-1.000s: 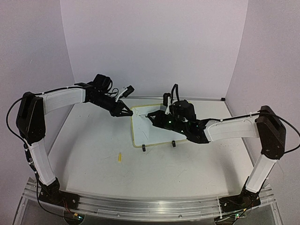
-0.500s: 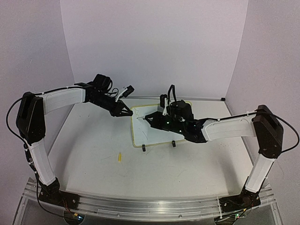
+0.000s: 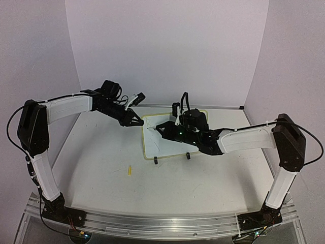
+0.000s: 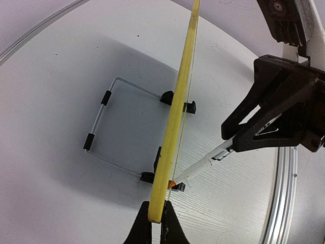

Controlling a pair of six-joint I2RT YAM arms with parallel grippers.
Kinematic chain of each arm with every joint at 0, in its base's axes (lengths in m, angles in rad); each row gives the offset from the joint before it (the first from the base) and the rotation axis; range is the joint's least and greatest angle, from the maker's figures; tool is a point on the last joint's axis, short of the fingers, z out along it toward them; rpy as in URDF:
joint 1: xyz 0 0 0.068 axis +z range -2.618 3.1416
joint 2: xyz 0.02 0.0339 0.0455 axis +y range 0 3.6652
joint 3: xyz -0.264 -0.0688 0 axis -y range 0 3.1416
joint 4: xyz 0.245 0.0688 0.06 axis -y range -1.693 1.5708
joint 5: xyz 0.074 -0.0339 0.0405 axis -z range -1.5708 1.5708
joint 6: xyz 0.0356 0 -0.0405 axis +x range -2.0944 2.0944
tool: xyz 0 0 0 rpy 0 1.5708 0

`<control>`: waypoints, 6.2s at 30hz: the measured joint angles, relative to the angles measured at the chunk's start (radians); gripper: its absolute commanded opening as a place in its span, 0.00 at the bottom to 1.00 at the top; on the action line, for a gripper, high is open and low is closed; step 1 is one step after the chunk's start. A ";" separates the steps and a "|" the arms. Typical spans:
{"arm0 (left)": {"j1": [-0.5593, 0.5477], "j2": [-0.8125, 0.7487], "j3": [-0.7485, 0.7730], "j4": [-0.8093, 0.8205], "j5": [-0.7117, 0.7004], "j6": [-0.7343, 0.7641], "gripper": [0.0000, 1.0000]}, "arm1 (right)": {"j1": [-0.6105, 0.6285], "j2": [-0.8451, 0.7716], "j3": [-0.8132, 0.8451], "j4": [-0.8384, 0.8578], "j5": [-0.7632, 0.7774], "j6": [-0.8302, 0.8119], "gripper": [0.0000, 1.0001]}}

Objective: Write a sentence on the whiteboard

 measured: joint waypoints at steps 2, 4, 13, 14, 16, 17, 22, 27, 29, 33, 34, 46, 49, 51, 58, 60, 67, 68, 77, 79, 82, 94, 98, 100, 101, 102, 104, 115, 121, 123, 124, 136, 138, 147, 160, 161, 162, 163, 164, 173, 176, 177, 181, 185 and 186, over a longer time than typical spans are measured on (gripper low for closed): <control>0.000 0.000 0.000 0.000 -0.001 0.000 0.00 | 0.001 0.000 0.000 0.005 0.003 0.000 0.00; 0.000 0.000 0.000 0.000 -0.001 0.000 0.00 | 0.001 0.000 0.000 0.015 0.006 0.000 0.00; 0.000 -0.001 0.000 0.000 -0.001 0.000 0.00 | 0.002 -0.001 0.000 0.046 0.015 0.000 0.00; 0.000 -0.001 0.000 0.000 -0.001 0.000 0.00 | 0.002 -0.001 0.000 0.047 0.015 0.000 0.00; 0.000 -0.002 0.000 -0.001 -0.002 0.000 0.00 | 0.002 -0.001 0.000 0.047 0.015 0.000 0.00; 0.000 -0.002 0.000 -0.001 -0.003 0.000 0.00 | 0.002 -0.001 0.000 0.047 0.015 0.000 0.00; 0.000 -0.003 0.000 -0.002 -0.005 0.000 0.00 | 0.002 -0.002 -0.003 0.050 0.011 -0.001 0.00; -0.002 -0.005 0.000 -0.010 -0.008 0.003 0.00 | 0.001 -0.021 -0.017 0.040 0.000 -0.007 0.00; -0.003 -0.006 0.000 -0.010 -0.009 0.004 0.00 | 0.001 -0.045 -0.028 0.030 -0.007 -0.012 0.00; -0.003 -0.006 0.000 -0.010 -0.009 0.004 0.00 | 0.000 -0.113 -0.049 -0.001 -0.015 -0.028 0.00; -0.003 -0.006 0.000 -0.010 -0.009 0.004 0.00 | 0.000 -0.130 -0.051 -0.011 -0.016 -0.032 0.00; -0.004 -0.006 -0.001 -0.010 -0.010 0.004 0.00 | -0.006 -0.146 -0.050 -0.060 -0.020 -0.062 0.00; -0.004 -0.006 -0.001 -0.010 -0.010 0.004 0.00 | -0.006 -0.120 -0.047 -0.061 -0.022 -0.061 0.00; -0.004 -0.006 -0.001 -0.010 -0.010 0.004 0.00 | -0.006 -0.105 -0.045 -0.062 -0.022 -0.061 0.00; -0.005 -0.006 -0.001 -0.010 -0.011 0.004 0.00 | -0.009 -0.096 -0.043 -0.052 -0.008 -0.052 0.00; -0.005 -0.006 -0.001 -0.010 -0.011 0.005 0.00 | -0.011 -0.096 -0.043 -0.050 -0.007 -0.051 0.00; -0.005 -0.007 -0.001 -0.010 -0.012 0.005 0.00 | -0.011 -0.096 -0.043 -0.036 0.010 -0.049 0.00; -0.005 -0.008 -0.001 -0.010 -0.013 0.005 0.00 | -0.011 -0.096 -0.043 -0.036 0.013 -0.049 0.00; -0.007 -0.008 -0.002 -0.010 -0.015 0.006 0.00 | -0.011 -0.086 -0.030 -0.021 0.018 -0.047 0.00; -0.007 -0.008 -0.002 -0.010 -0.015 0.007 0.00 | -0.011 -0.076 -0.023 -0.015 0.017 -0.045 0.00; -0.007 -0.009 -0.001 -0.010 -0.016 0.007 0.00 | -0.011 -0.065 -0.019 -0.013 0.017 -0.040 0.00; -0.009 -0.010 -0.002 -0.010 -0.021 0.007 0.00 | -0.010 -0.064 -0.023 -0.005 0.046 -0.023 0.00; -0.009 -0.010 -0.002 -0.010 -0.023 0.007 0.00 | -0.009 -0.076 -0.041 -0.001 0.062 -0.021 0.00; -0.009 -0.010 -0.002 -0.011 -0.024 0.007 0.00 | -0.009 -0.078 -0.048 0.002 0.067 -0.018 0.00; -0.009 -0.010 -0.002 -0.011 -0.024 0.007 0.00 | -0.009 -0.078 -0.049 0.002 0.068 -0.016 0.00; -0.009 -0.011 -0.002 -0.011 -0.024 0.007 0.00 | -0.009 -0.078 -0.052 0.005 0.069 -0.013 0.00; -0.009 -0.011 -0.002 -0.011 -0.025 0.007 0.00 | -0.009 -0.078 -0.057 0.009 0.070 -0.009 0.00; -0.009 -0.012 -0.002 -0.011 -0.026 0.007 0.00 | -0.009 -0.078 -0.072 0.008 0.066 0.012 0.00; -0.009 -0.012 -0.002 -0.011 -0.026 0.007 0.00 | -0.009 -0.078 -0.075 0.008 0.066 0.025 0.00; -0.009 -0.012 -0.002 -0.011 -0.026 0.007 0.00 | -0.009 -0.078 -0.075 0.008 0.066 0.028 0.00; -0.009 -0.012 -0.002 -0.011 -0.026 0.007 0.00 | -0.009 -0.078 -0.075 0.008 0.066 0.030 0.00; -0.009 -0.012 -0.002 -0.016 -0.026 0.006 0.00 | -0.009 -0.066 -0.075 0.007 0.060 0.049 0.00; -0.009 -0.012 -0.002 -0.017 -0.026 0.006 0.00 | -0.009 -0.066 -0.075 0.007 0.059 0.049 0.00; -0.009 -0.012 -0.002 -0.017 -0.026 0.006 0.00 | -0.009 -0.066 -0.075 0.008 0.058 0.052 0.00; -0.009 -0.012 -0.002 -0.017 -0.025 0.007 0.00 | -0.009 -0.066 -0.075 0.044 0.062 0.051 0.00; -0.009 -0.012 -0.002 -0.017 -0.025 0.007 0.00 | -0.009 -0.066 -0.075 0.051 0.063 0.051 0.00; -0.009 -0.012 -0.002 -0.017 -0.025 0.007 0.00 | -0.009 -0.066 -0.075 0.056 0.065 0.051 0.00; -0.009 -0.012 -0.002 -0.017 -0.025 0.007 0.00 | -0.009 -0.066 -0.075 0.061 0.066 0.051 0.00; -0.009 -0.012 -0.002 -0.017 -0.025 0.007 0.00 | -0.009 -0.066 -0.075 0.065 0.068 0.051 0.00; -0.009 -0.012 -0.002 -0.017 -0.025 0.007 0.00 | -0.008 -0.075 -0.101 0.093 0.093 0.052 0.00; -0.009 -0.012 -0.002 -0.017 -0.025 0.007 0.00 | -0.008 -0.089 -0.117 0.096 0.112 0.052 0.00; -0.010 -0.012 -0.002 -0.017 -0.025 0.007 0.00 | -0.008 -0.093 -0.120 0.097 0.117 0.052 0.00; -0.011 -0.012 -0.002 -0.017 -0.025 0.007 0.00 | -0.008 -0.100 -0.124 0.098 0.124 0.051 0.00; -0.011 -0.012 -0.002 -0.017 -0.025 0.007 0.00 | -0.008 -0.106 -0.130 0.099 0.122 0.045 0.00; -0.011 -0.012 -0.002 -0.017 -0.025 0.008 0.00 | -0.009 -0.110 -0.133 0.099 0.122 0.044 0.00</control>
